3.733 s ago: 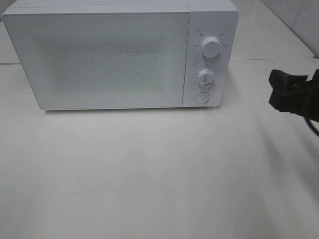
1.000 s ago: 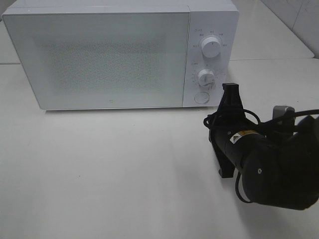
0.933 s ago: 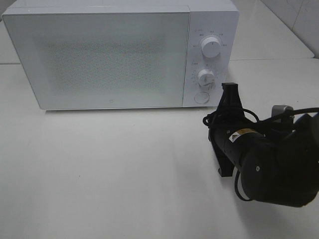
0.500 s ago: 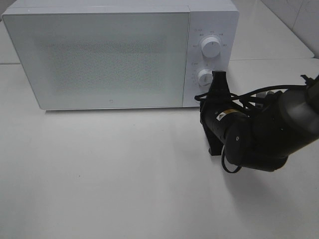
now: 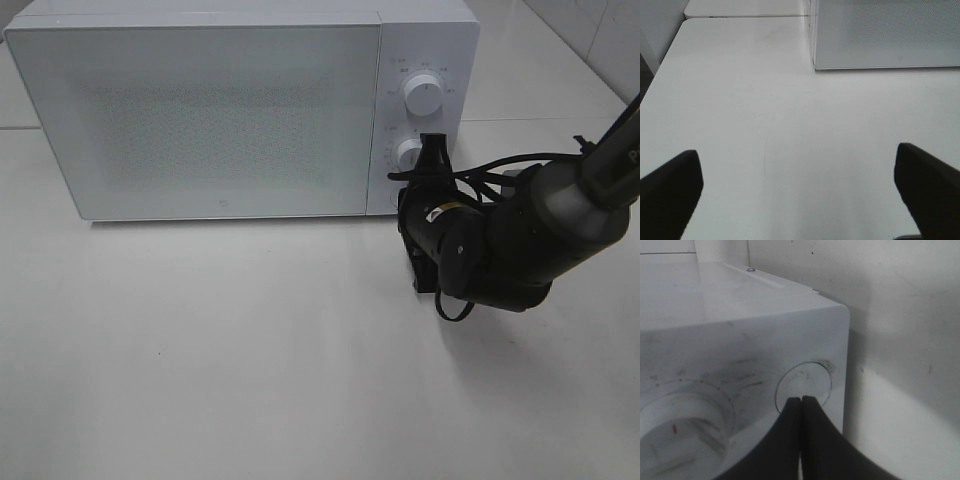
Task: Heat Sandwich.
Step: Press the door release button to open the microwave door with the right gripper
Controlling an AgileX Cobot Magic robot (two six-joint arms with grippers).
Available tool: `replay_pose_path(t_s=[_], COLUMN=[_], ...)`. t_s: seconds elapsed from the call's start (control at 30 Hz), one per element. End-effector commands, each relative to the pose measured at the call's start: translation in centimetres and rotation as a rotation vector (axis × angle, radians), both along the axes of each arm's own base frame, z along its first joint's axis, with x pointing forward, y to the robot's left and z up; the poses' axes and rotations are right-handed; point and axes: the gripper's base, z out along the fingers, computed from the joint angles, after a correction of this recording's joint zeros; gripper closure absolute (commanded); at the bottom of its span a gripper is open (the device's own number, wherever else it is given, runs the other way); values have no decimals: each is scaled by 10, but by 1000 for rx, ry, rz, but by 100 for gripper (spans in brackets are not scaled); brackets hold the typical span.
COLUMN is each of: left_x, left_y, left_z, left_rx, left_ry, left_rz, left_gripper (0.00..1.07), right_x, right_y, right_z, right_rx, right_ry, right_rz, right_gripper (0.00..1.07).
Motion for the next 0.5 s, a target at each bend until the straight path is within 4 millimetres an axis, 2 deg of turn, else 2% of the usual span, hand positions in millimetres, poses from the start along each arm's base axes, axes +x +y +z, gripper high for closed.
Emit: replay_pose_path(t_s=[0.03,0.5], left_x=[-3,-3], left_y=[-1,-1], left_z=[-1,-1], left_rx=[-9,-9], left_ry=[-25,-24], left_rz=[-5,-5], left_gripper=[8,8], right_x=[7,17], right_y=[0,2], right_z=[1,-1], right_rx=[-15,-14], right_ry=[-14,-66], right_rz=[10,-25], right_gripper=[107,107])
